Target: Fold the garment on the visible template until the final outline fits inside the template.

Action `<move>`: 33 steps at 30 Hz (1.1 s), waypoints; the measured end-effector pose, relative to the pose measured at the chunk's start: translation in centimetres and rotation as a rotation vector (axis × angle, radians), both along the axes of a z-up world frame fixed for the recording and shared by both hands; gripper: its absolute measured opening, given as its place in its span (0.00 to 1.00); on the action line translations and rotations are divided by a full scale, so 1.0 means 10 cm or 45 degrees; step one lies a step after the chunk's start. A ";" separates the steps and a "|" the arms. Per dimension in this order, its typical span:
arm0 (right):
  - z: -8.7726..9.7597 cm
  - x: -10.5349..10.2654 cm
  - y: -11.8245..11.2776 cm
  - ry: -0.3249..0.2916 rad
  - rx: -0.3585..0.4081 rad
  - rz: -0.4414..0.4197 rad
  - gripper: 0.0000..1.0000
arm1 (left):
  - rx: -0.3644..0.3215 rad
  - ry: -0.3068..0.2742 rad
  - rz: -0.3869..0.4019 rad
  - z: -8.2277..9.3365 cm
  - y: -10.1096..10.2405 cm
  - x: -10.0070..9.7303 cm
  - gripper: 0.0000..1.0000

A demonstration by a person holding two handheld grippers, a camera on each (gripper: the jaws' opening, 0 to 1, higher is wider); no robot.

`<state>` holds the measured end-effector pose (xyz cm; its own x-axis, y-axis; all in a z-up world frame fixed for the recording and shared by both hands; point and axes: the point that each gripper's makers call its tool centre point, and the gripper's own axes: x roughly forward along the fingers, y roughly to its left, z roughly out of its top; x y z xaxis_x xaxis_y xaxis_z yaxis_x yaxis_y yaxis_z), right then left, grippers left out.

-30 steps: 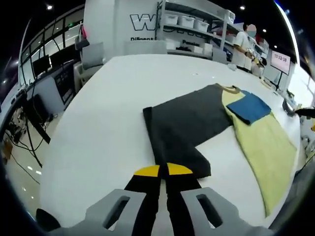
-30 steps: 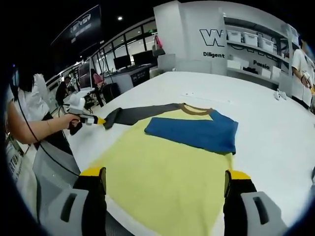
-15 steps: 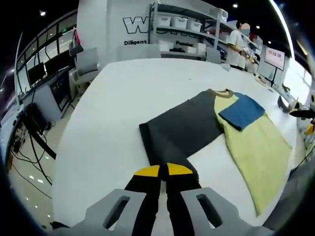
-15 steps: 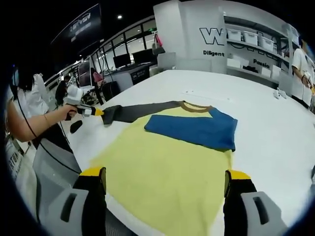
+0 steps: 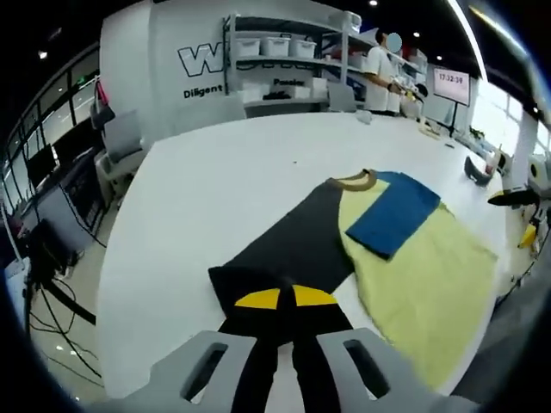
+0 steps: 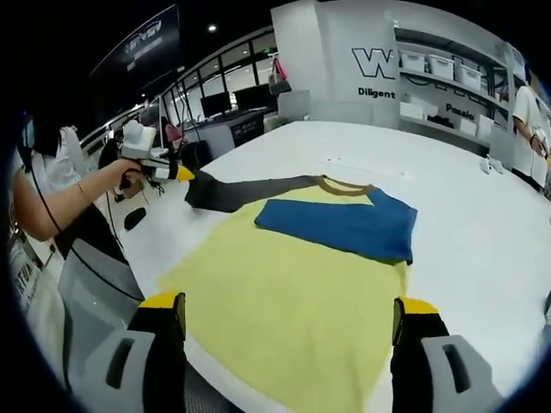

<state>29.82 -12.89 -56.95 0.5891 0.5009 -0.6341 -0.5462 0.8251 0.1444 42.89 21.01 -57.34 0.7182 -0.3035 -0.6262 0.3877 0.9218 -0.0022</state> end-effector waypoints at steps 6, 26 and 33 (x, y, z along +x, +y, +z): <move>0.00 0.00 0.00 -0.002 -0.003 0.004 0.99 | -0.006 -0.038 -0.114 0.15 -0.44 0.19 0.04; -0.05 -0.03 -0.12 0.012 -0.024 -0.008 0.99 | -0.028 -0.115 -0.513 0.52 -1.87 0.57 0.05; -0.07 -0.04 -0.15 0.017 -0.040 -0.003 0.99 | -0.040 -0.113 -0.606 0.53 -2.34 0.57 0.05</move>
